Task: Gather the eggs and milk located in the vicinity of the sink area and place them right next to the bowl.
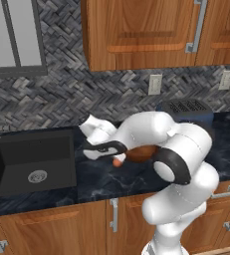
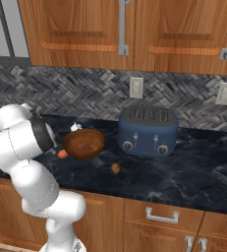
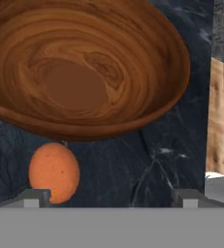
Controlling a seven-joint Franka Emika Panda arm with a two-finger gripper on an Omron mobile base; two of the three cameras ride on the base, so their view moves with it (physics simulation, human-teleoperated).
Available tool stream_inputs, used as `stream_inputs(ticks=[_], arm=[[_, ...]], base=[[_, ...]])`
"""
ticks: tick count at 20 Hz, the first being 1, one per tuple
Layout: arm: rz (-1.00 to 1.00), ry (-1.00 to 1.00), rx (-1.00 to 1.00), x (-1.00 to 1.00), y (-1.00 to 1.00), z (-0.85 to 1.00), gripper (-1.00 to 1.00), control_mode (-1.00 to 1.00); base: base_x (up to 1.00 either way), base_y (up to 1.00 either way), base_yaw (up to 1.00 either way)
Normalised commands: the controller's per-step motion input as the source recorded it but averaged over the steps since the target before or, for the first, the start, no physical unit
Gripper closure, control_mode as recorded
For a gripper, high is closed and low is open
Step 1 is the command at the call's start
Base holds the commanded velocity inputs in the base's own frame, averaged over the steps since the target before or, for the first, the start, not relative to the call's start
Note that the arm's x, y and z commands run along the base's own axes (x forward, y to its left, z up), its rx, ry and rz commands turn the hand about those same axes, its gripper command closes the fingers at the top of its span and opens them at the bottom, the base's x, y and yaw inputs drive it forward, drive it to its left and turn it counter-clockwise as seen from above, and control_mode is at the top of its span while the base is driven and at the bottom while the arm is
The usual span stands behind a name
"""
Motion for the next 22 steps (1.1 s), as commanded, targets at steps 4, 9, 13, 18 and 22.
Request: stream_inputs(ticks=[4,9,13,18,22], arm=[[0.03,-0.01,0.06,-0.49,-0.53,0.23,-1.00,-1.00],[0.22,-0.03,0.25,-0.53,-0.81,0.17,-1.00,-1.00],[0.33,0.05,0.27,0.04,-1.00,0.30,-1.00,-1.00],[0.40,0.18,0.08,0.09,-0.96,0.38,-1.00,-1.00],[0.35,0.13,0.07,0.06,-1.00,0.28,-1.00,-1.00]], base=[[0.00,0.00,0.00],[0.00,0.00,0.00],[0.00,0.00,0.00],[0.00,0.00,0.00],[0.00,0.00,0.00]])
